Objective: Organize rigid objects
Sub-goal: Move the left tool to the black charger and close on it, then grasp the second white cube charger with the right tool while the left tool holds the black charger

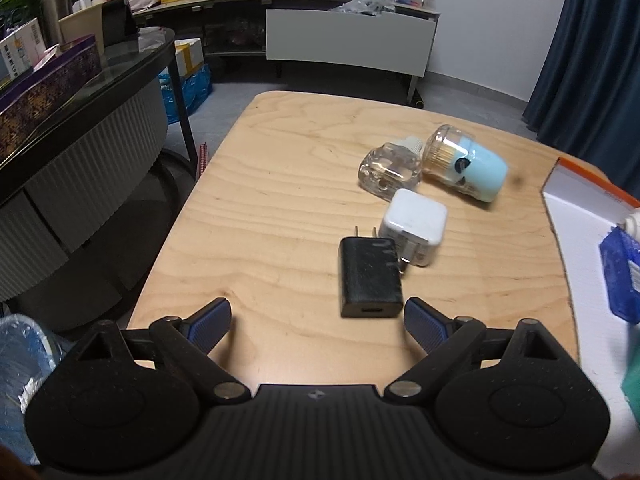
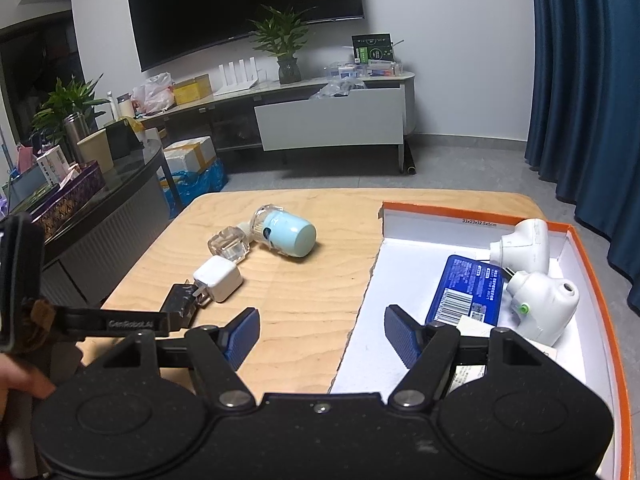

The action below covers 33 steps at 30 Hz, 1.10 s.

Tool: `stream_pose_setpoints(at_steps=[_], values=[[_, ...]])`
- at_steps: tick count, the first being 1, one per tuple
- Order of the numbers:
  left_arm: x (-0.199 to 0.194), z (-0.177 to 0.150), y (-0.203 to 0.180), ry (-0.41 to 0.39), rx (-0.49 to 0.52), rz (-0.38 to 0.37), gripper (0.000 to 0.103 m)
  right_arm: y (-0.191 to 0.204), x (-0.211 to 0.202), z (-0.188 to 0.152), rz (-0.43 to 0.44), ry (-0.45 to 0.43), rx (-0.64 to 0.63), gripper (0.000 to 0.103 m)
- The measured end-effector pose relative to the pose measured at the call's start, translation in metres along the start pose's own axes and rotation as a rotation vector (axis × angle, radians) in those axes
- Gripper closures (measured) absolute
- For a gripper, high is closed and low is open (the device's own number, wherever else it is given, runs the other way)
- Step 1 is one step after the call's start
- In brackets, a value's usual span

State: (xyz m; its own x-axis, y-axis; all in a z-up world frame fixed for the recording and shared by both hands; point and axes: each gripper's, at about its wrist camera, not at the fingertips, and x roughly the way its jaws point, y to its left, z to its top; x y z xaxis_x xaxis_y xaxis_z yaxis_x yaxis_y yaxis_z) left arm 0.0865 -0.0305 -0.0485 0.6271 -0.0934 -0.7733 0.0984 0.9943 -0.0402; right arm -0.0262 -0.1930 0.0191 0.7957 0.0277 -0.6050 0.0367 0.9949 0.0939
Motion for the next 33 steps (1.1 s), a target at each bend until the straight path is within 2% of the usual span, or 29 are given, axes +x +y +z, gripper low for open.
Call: stream_pose_setpoints(at_steps=[6, 9, 10, 11, 12, 13, 14, 17, 27, 33], values=[[0.015, 0.004, -0.006, -0.02, 0.033, -0.005, 0.01, -0.003, 0.008, -0.001, -0.007, 0.016, 0.002, 0.021], [0.019, 0.009, -0.006, -0.038, 0.043, -0.009, 0.014, -0.003, 0.011, -0.001, -0.009, 0.022, 0.004, 0.021], [0.02, 0.01, -0.007, -0.047, 0.054, -0.011, 0.023, -0.002, 0.013, -0.001, -0.007, 0.026, 0.006, 0.021], [0.019, 0.01, -0.008, -0.057, 0.071, -0.017, 0.037, -0.001, 0.015, -0.001, -0.004, 0.029, 0.005, 0.021], [0.017, 0.009, -0.009, -0.067, 0.092, -0.021, 0.047, 0.0, 0.017, -0.001, -0.001, 0.032, 0.002, 0.021], [0.016, 0.01, -0.009, -0.07, 0.107, -0.028, 0.064, 0.002, 0.019, -0.001, 0.003, 0.036, -0.003, 0.021], [0.015, 0.01, -0.008, -0.071, 0.111, -0.035, 0.067, 0.005, 0.021, 0.0, 0.011, 0.04, -0.006, 0.021], [0.012, 0.01, 0.002, -0.055, 0.086, -0.07, 0.067, 0.015, 0.029, 0.003, 0.043, 0.054, -0.021, 0.021], [-0.008, 0.011, 0.031, -0.093, 0.025, -0.058, 0.067, 0.066, 0.089, 0.02, 0.18, 0.125, -0.114, 0.02], [-0.009, 0.013, 0.038, -0.112, 0.003, -0.075, 0.067, 0.09, 0.129, 0.026, 0.175, 0.141, -0.204, 0.015]])
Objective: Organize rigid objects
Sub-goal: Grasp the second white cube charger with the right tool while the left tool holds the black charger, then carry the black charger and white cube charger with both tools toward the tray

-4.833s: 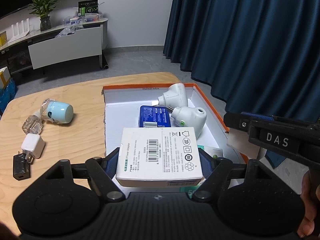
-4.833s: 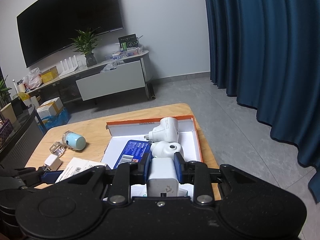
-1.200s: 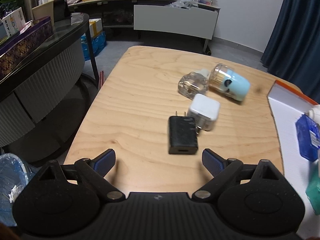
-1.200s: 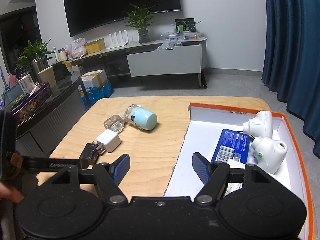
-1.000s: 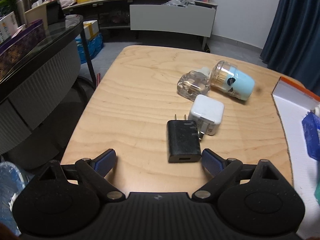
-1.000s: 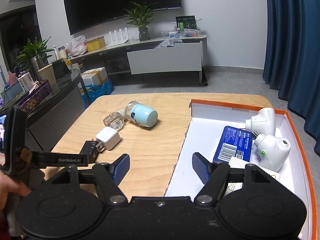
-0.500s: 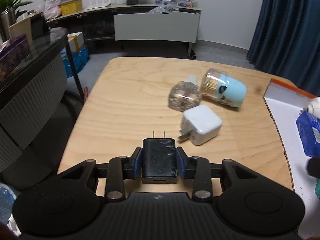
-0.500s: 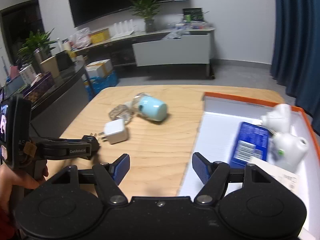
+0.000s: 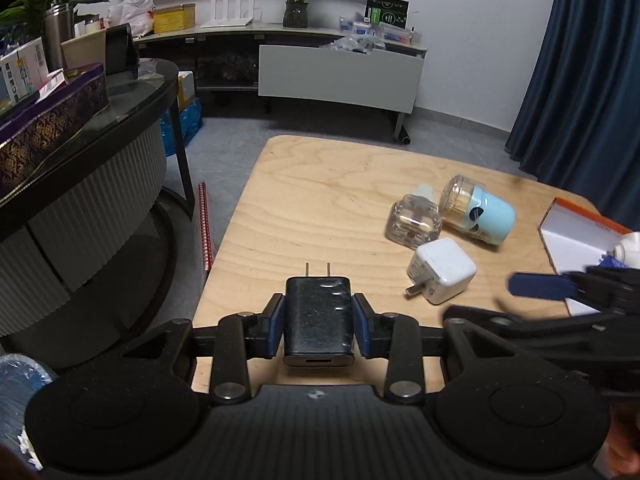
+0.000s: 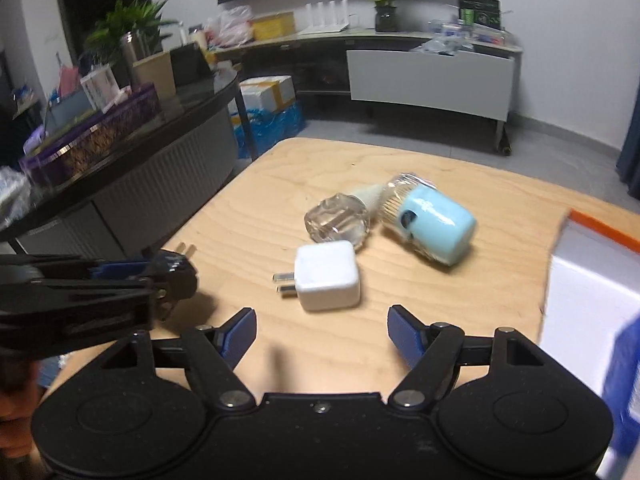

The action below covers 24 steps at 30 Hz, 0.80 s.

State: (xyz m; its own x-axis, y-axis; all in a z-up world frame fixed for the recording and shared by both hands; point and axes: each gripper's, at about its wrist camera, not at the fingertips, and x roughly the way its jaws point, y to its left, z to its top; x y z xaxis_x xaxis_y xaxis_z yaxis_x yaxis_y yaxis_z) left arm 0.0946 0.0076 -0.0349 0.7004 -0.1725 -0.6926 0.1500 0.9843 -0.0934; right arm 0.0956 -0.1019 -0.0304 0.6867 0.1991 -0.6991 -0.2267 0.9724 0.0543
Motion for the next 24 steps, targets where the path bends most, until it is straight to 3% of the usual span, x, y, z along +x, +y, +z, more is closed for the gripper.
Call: stream_pose_setpoints(at_steps=[9, 10, 11, 16, 24], values=[[0.004, 0.001, 0.005, -0.005, -0.018, -0.011, 0.067, 0.005, 0.038, 0.013, -0.002, 0.004, -0.048, 0.016], [0.005, 0.0, 0.005, -0.004, -0.015, -0.01, 0.067, 0.005, 0.041, 0.013, 0.004, 0.012, -0.039, 0.019], [0.005, 0.0, 0.004, -0.003, -0.013, -0.008, 0.067, 0.005, 0.042, 0.012, 0.009, 0.015, -0.029, 0.033], [0.005, -0.001, 0.005, 0.0, -0.011, -0.003, 0.067, 0.005, 0.032, 0.007, -0.022, 0.012, -0.007, 0.034], [-0.011, -0.002, -0.007, -0.014, 0.008, -0.026, 0.067, 0.001, -0.016, -0.006, -0.035, -0.026, 0.017, 0.034]])
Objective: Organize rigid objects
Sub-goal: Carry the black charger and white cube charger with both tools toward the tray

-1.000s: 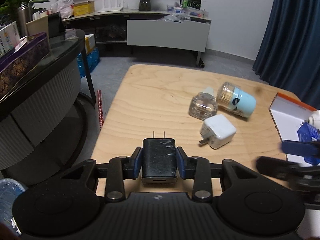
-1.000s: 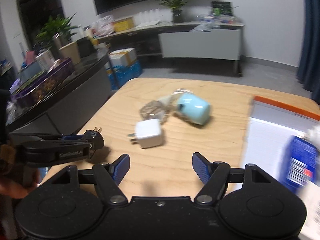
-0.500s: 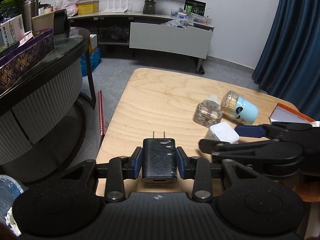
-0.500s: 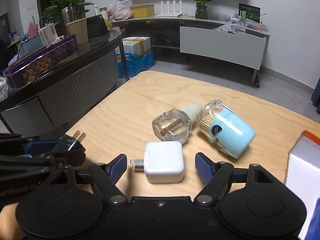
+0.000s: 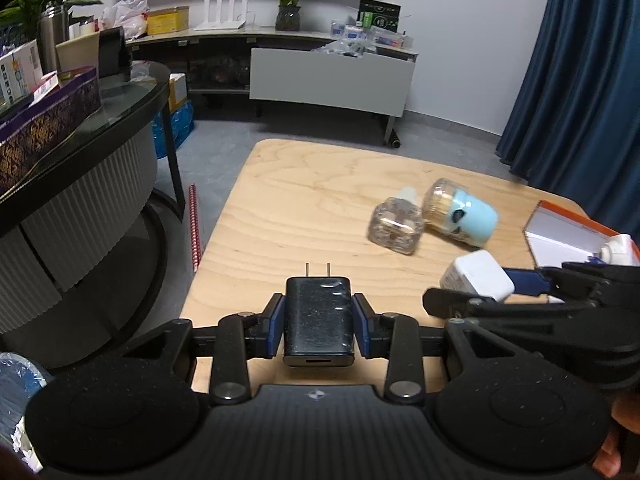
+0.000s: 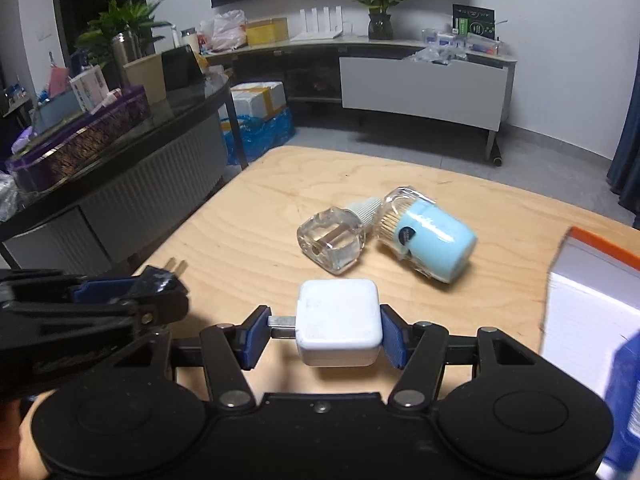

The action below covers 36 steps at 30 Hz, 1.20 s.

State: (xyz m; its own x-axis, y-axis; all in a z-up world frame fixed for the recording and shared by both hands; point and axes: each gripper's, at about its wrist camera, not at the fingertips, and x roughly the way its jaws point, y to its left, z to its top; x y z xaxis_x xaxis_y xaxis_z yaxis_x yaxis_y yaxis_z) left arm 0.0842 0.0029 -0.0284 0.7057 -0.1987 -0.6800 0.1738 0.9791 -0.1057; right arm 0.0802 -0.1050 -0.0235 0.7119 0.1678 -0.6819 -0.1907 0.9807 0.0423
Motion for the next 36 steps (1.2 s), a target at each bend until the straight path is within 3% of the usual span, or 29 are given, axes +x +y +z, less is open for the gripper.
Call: stream_pose_setpoints(at_steps=[12, 36], values=[[-0.042, -0.011, -0.023, -0.029, 0.014, -0.026, 0.067, -0.001, -0.077, -0.022, -0.029, -0.075, 0.031, 0.034], [-0.08, -0.018, -0.062, -0.071, 0.066, -0.071, 0.067, -0.024, -0.146, -0.051, -0.081, -0.131, 0.093, 0.034]])
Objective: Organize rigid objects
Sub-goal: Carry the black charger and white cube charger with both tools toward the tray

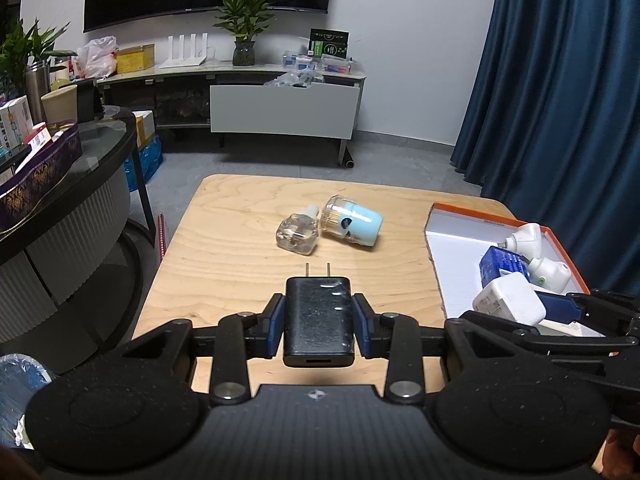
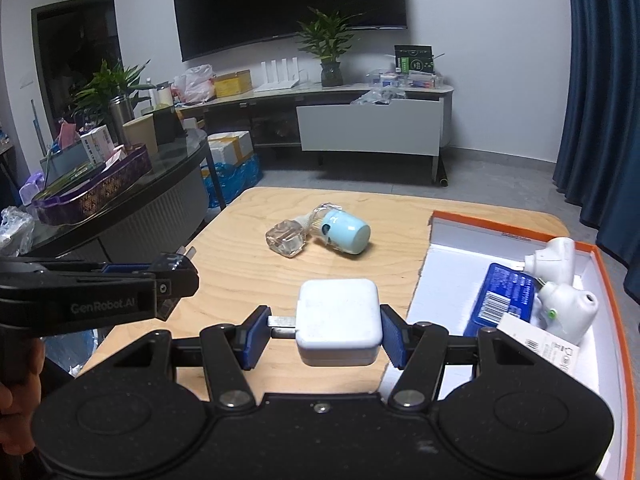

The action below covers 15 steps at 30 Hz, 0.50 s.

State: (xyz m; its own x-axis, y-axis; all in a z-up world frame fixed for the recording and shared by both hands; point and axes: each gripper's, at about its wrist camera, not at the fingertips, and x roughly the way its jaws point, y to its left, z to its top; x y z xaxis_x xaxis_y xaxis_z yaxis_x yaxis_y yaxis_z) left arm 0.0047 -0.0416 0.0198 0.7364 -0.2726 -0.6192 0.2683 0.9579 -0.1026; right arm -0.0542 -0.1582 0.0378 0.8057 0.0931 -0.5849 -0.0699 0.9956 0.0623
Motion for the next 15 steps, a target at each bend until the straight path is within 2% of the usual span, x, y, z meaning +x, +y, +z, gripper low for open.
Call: stream_pose_setpoints(at_steps=[15], values=[[-0.004, -0.001, -0.016, 0.005, 0.024, -0.024, 0.067, -0.017, -0.018, -0.003, -0.026, -0.03, 0.02, 0.034]])
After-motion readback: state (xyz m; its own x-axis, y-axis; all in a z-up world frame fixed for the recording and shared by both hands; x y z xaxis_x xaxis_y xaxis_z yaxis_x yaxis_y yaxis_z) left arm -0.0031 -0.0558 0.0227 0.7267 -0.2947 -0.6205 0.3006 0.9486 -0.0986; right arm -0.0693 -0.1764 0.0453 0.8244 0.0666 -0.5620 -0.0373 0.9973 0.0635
